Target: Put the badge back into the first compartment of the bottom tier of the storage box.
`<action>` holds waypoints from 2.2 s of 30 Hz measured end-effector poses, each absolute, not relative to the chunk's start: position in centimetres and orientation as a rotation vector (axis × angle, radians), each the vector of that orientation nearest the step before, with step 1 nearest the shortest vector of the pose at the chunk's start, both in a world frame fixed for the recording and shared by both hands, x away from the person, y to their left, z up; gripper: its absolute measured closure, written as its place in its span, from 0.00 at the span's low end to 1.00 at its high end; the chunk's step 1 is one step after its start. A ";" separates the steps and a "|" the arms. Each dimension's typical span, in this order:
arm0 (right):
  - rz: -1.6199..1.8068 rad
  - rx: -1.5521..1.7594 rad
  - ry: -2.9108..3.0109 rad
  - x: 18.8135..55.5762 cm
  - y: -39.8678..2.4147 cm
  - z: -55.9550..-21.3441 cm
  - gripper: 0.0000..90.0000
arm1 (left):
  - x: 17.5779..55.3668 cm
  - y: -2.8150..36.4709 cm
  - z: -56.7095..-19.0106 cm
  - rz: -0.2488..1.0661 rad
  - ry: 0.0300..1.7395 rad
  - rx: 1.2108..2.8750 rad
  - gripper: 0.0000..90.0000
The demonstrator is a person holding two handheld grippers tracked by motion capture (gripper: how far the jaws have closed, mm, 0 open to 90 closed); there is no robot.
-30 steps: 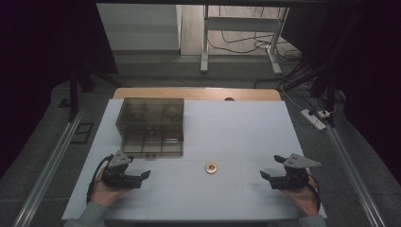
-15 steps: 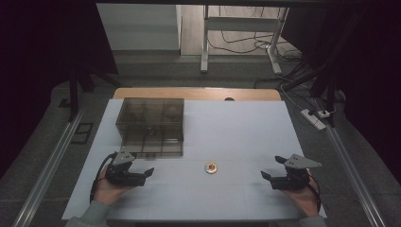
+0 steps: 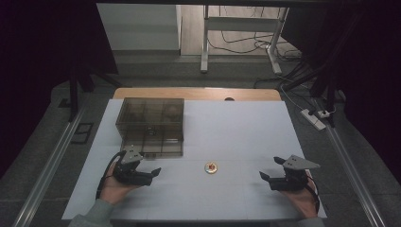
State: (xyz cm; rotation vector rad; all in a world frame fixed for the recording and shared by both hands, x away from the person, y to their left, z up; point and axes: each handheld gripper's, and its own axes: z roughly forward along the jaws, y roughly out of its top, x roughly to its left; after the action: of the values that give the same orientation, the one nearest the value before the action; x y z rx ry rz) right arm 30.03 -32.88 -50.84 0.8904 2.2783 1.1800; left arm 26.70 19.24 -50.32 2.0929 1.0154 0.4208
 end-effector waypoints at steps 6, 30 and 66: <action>1.193 0.887 2.268 30.0 -32.9 -50.8 0.18 | 27.1 18.2 -50.0 0.413 0.998 2.100 0.14; 1.185 0.888 2.269 30.1 -32.9 -50.8 0.18 | 28.7 13.6 -48.9 0.403 0.910 2.164 0.15; 1.191 0.898 2.265 30.1 -33.0 -50.9 0.18 | 30.9 7.7 -49.0 0.337 0.770 2.241 0.17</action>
State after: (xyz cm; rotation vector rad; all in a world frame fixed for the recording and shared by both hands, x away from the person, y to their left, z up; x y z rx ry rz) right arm 30.14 -32.99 -50.87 0.8980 2.2647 1.1912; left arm 30.91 7.75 -48.95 2.2408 0.7705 0.3370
